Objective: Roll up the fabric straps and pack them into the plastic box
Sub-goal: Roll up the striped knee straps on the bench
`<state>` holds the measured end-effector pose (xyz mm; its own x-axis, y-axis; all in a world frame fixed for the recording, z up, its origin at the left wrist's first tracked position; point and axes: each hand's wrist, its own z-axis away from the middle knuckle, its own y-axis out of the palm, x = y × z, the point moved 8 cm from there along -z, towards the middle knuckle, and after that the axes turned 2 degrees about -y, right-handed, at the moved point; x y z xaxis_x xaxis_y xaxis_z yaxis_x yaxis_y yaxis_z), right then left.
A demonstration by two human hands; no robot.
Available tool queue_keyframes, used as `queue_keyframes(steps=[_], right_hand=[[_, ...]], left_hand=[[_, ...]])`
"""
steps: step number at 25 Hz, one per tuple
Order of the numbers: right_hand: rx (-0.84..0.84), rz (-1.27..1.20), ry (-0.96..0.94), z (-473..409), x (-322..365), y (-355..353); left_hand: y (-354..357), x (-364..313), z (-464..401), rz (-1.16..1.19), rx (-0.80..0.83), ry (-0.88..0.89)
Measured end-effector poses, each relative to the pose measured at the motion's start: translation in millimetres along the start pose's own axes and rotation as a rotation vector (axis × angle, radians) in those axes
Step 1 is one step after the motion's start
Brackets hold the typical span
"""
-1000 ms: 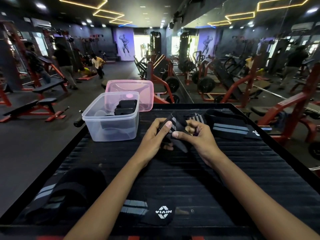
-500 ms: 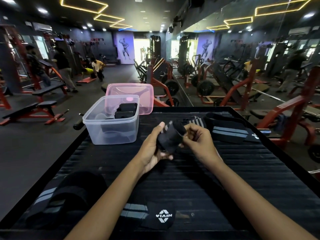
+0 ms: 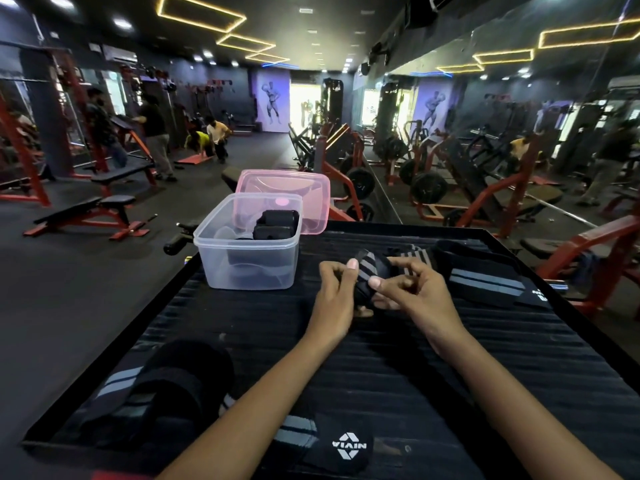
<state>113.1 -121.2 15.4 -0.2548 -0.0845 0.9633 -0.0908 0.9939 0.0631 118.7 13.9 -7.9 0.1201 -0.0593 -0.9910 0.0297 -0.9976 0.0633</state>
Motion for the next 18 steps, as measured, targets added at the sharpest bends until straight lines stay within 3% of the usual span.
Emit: queue_keyframes(steps=[6, 12, 18], right_hand=[[-0.019, -0.009, -0.004, -2, -5, -5], [0.085, -0.19, 0.098, -4, -25, 5], [0.138, 0.131, -0.033, -4, -19, 2]], left_hand=[[12, 0, 2, -0.067, 0.118, 0.072], [1, 9, -10, 0.059, 0.143, -0.021], [-14, 0, -17, -0.286, 0.31, 0.109]])
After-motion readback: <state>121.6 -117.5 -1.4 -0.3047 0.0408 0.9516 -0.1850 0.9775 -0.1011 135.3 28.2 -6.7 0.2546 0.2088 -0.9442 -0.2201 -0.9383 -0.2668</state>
